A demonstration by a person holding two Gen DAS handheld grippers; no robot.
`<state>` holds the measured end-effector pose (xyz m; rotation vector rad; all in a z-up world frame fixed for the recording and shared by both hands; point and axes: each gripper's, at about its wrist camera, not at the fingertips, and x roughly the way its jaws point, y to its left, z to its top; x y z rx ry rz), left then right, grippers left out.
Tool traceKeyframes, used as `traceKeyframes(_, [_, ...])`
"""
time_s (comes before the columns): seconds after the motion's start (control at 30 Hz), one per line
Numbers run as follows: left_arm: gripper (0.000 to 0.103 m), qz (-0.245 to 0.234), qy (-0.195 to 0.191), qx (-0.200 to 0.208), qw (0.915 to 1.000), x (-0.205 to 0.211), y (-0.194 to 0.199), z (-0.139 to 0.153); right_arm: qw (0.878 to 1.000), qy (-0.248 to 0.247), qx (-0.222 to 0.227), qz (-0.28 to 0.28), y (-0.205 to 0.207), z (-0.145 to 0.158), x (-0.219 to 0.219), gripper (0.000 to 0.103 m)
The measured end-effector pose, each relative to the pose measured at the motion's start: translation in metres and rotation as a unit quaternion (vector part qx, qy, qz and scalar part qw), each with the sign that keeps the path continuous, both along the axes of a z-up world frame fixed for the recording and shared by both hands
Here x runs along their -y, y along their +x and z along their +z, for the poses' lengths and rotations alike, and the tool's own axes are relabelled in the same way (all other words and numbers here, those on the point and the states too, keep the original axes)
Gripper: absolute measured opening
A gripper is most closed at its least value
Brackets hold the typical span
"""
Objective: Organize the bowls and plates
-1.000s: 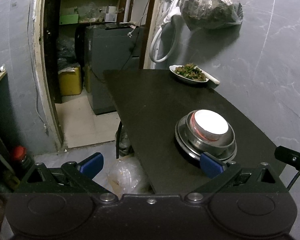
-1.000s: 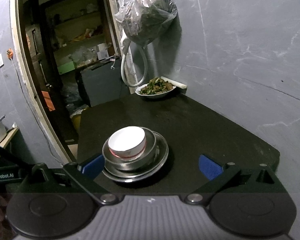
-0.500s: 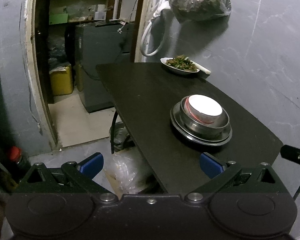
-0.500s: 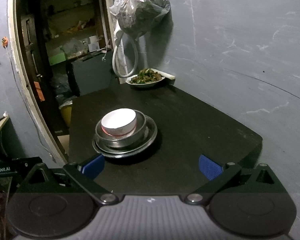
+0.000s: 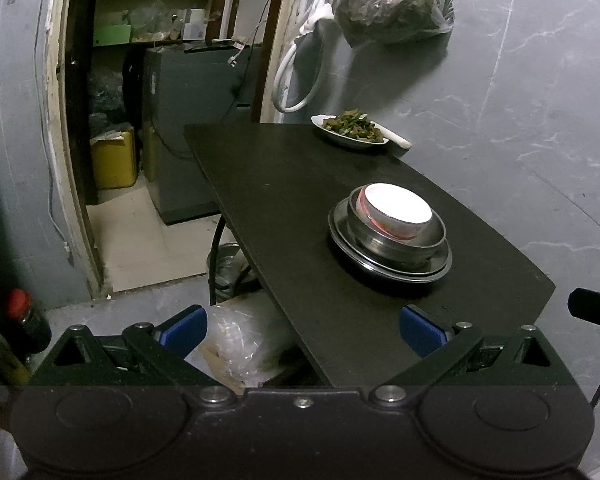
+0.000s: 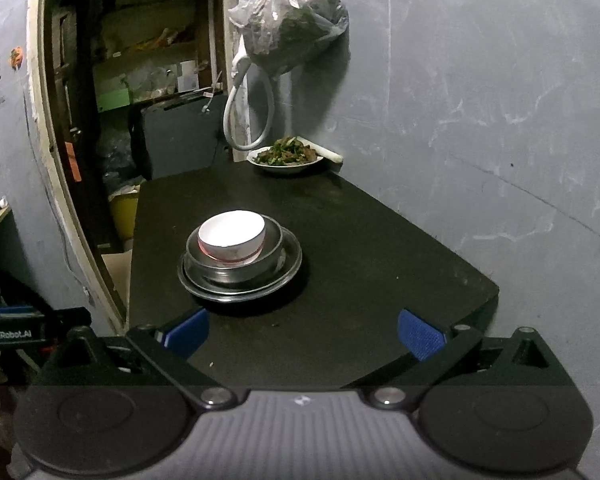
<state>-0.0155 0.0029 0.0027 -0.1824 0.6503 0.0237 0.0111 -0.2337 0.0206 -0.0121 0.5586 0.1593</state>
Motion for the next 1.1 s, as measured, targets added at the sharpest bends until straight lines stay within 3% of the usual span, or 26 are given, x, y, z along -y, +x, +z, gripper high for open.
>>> traceKeyframes(0.43, [0.102,-0.006,0.04,-0.004,0.9992,0.005,-0.009,0.0,1.0,0.01,-0.011,0.018,0.001,-0.019,-0.002,0.103])
traceKeyframes(1.1, [0.102,-0.011,0.037,-0.013,0.9992,0.01,-0.007,-0.008,0.999,0.011,-0.033,0.011,0.008,-0.032,0.004,0.103])
